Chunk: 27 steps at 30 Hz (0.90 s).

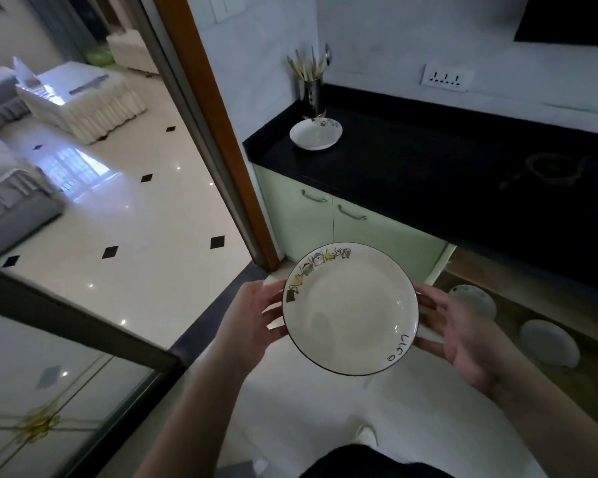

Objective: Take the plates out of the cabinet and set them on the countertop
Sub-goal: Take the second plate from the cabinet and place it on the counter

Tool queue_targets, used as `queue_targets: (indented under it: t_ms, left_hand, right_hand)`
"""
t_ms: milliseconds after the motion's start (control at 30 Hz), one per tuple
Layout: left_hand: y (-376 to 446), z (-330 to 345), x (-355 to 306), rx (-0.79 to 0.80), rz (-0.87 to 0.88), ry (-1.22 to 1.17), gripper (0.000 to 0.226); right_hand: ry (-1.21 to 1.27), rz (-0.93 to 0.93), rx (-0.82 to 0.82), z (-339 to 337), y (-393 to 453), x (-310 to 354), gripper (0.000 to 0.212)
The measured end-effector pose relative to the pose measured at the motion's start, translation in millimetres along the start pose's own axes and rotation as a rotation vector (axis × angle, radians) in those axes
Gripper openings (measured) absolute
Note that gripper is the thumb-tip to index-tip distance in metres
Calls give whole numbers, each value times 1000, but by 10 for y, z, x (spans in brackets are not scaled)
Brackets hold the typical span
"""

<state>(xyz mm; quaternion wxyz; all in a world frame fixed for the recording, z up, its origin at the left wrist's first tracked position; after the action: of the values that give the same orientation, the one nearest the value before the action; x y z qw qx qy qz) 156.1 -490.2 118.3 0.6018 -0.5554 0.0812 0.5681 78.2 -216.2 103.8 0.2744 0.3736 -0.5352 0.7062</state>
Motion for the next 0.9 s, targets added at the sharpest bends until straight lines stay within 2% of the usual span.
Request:
queue_targets:
  t_ms: [200, 433, 667, 900]
  left_hand:
    - [285, -48, -318, -51, -5, 21, 69]
    - [665, -284, -629, -103, -1, -5, 80]
    - [1234, -432, -1029, 13, -2, -14, 59]
    - [1872, -684, -1594, 119, -59, -32, 60]
  right_hand:
    - [26, -7, 78, 254, 427, 264, 33]
    - [52, -3, 97, 597, 784, 401, 34]
    - [34, -23, 15, 930, 1193, 663, 32]
    - [47, -8, -65, 1491, 1616, 861, 32]
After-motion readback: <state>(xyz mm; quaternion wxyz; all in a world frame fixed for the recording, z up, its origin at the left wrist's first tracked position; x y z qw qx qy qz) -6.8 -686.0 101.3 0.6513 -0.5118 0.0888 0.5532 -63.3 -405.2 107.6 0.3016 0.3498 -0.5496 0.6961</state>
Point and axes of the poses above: each hand's wrist, its own y-axis towards the middle knuckle, its own z-axis out of the palm, x = y × z, the point moved 10 cm from there along y, towards the middle knuckle, and after that the axes turned 6 degrees about -y, right-handed, at the moved point
